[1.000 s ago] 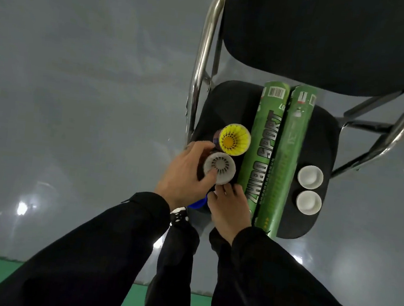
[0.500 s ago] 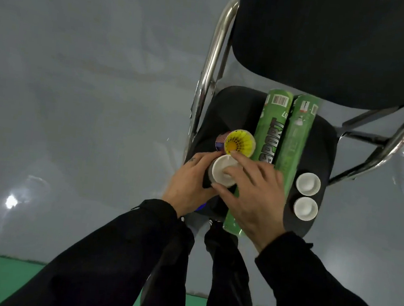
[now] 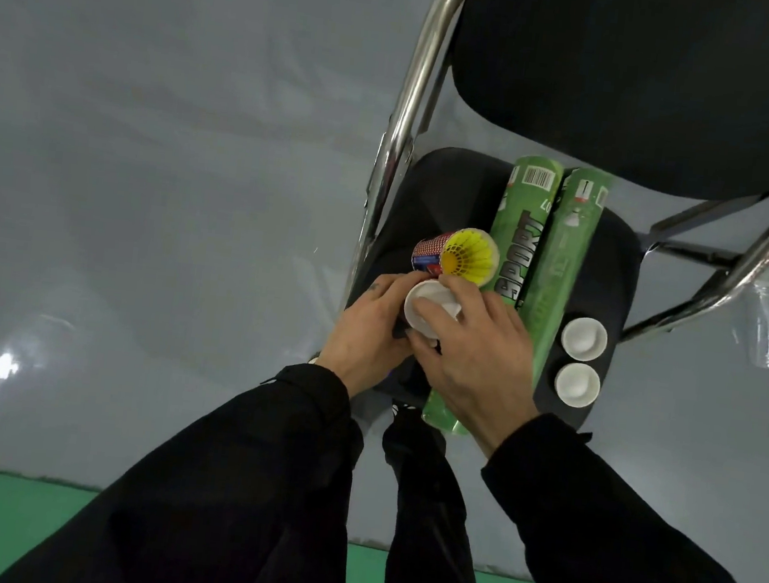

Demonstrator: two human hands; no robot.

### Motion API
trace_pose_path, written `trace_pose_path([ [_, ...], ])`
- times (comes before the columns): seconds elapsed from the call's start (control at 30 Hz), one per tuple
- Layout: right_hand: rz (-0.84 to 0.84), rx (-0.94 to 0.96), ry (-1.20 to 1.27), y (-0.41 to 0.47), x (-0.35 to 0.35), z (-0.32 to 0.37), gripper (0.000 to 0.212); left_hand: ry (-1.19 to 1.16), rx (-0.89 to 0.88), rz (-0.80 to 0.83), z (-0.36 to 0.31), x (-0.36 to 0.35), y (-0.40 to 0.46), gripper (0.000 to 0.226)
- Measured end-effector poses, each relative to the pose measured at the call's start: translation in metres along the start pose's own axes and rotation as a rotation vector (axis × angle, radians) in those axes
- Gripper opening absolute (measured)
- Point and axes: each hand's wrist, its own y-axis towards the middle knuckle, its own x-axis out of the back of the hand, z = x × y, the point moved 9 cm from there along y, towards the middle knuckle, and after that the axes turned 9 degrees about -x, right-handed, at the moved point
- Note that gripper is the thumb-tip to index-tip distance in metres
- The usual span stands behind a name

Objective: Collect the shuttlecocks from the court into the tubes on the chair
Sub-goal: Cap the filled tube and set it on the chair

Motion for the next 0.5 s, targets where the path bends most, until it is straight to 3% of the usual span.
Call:
trace_pose_path([
  [0.5, -0.189, 0.092, 0.099, -0.0071, 0.0075, 0.0072, 0.019, 0.002, 0.012, -0.005, 0.0040, -0.0015, 0.0047, 0.063],
])
